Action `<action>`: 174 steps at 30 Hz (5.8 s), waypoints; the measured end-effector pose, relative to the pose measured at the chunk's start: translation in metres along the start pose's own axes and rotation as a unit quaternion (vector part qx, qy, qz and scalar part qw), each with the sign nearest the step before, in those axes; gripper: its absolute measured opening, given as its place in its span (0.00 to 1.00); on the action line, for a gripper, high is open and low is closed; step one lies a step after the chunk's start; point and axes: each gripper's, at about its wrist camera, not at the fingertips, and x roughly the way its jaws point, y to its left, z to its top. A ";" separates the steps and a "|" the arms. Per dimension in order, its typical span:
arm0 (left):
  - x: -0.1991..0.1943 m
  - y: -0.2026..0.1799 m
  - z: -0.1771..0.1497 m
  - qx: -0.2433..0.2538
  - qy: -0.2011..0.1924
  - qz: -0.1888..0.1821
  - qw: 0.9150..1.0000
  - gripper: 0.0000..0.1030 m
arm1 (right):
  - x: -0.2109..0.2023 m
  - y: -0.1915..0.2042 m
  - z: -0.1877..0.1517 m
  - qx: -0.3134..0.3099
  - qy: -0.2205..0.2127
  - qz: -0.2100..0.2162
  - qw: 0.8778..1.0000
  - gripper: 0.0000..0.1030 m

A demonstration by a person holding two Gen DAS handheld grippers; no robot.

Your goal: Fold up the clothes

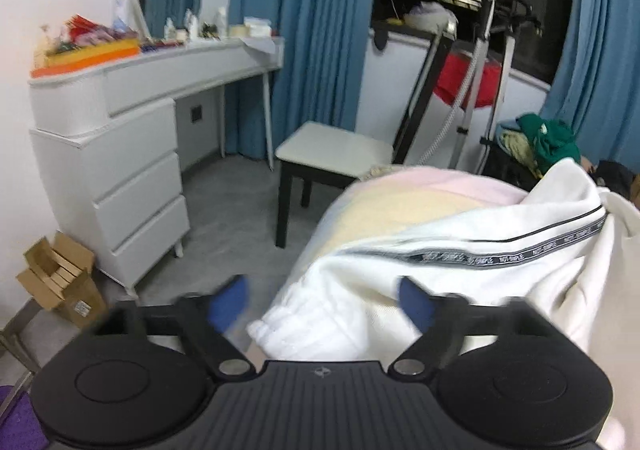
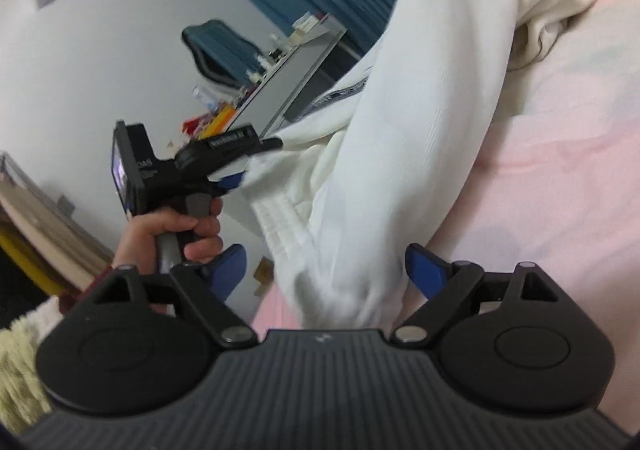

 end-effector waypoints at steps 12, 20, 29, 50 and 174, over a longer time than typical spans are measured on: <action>-0.158 -0.067 -0.057 0.025 -0.051 -0.011 0.998 0.94 | -0.114 0.012 0.026 -0.099 -0.067 -0.069 0.990 0.86; -0.185 -0.172 -0.074 0.095 -0.053 -0.057 0.992 0.94 | -0.215 -0.036 0.069 -0.128 -0.145 -0.169 0.966 0.86; -0.140 -0.285 -0.084 0.153 -0.065 -0.054 0.985 0.93 | -0.262 -0.111 0.073 -0.053 -0.202 -0.221 0.953 0.86; -0.032 -0.336 -0.117 0.184 -0.074 -0.009 0.980 0.63 | -0.121 -0.214 0.197 0.045 -0.182 -0.196 0.962 0.70; -0.123 -0.435 -0.184 0.307 -0.062 -0.255 0.915 0.81 | -0.344 -0.252 0.124 0.224 -0.283 -0.301 0.883 0.82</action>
